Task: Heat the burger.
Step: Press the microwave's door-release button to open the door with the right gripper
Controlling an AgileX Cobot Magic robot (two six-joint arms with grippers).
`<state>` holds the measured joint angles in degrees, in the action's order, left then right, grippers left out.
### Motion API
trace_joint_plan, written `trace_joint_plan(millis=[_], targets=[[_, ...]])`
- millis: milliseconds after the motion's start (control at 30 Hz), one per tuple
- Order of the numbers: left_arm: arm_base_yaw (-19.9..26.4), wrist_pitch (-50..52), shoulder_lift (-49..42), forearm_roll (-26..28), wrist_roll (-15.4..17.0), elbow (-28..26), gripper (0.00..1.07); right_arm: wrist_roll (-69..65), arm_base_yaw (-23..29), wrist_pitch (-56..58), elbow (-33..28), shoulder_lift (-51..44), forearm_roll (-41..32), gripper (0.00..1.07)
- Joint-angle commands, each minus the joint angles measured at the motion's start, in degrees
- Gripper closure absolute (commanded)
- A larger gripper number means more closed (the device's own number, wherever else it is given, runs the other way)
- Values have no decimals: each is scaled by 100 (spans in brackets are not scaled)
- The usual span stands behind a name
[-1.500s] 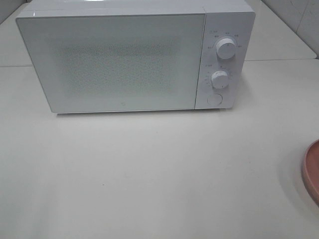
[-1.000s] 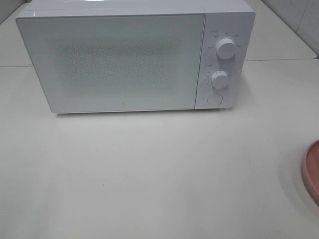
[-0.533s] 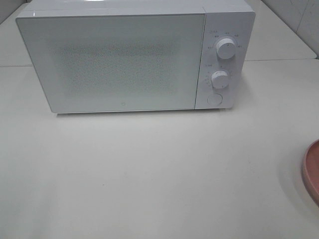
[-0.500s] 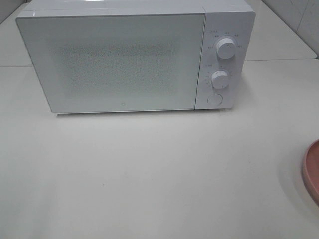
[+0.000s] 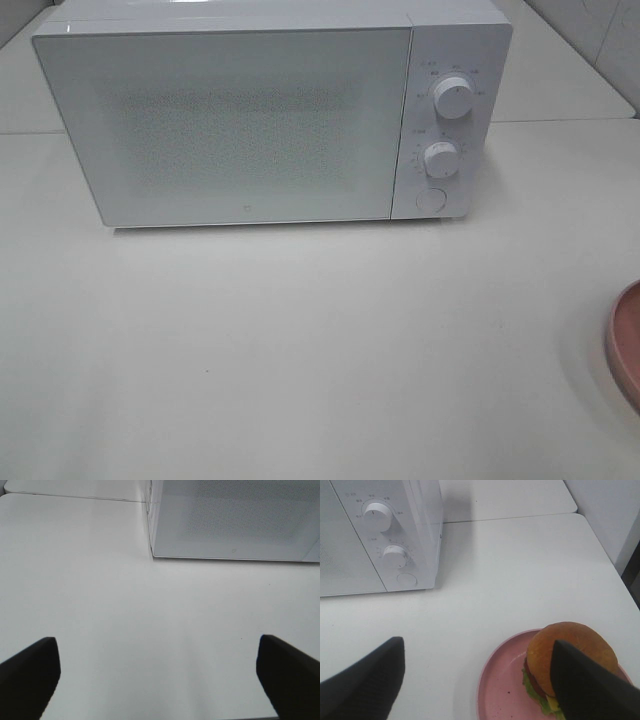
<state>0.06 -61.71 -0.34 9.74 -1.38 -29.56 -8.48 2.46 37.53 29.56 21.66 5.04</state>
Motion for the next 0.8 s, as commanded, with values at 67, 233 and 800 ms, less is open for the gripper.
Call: trace_joint_plan(millis=[67,233,800], targets=[[11,74,-92,0,-6,11,6,57,-46,-401,46,298,57,31],[11,74,-92,0,-6,11,6,57,-46,-882,46,773,57,31],[11,74,-92,0,-6,11,6,57,-46,-3197,-11,2481,201,31]])
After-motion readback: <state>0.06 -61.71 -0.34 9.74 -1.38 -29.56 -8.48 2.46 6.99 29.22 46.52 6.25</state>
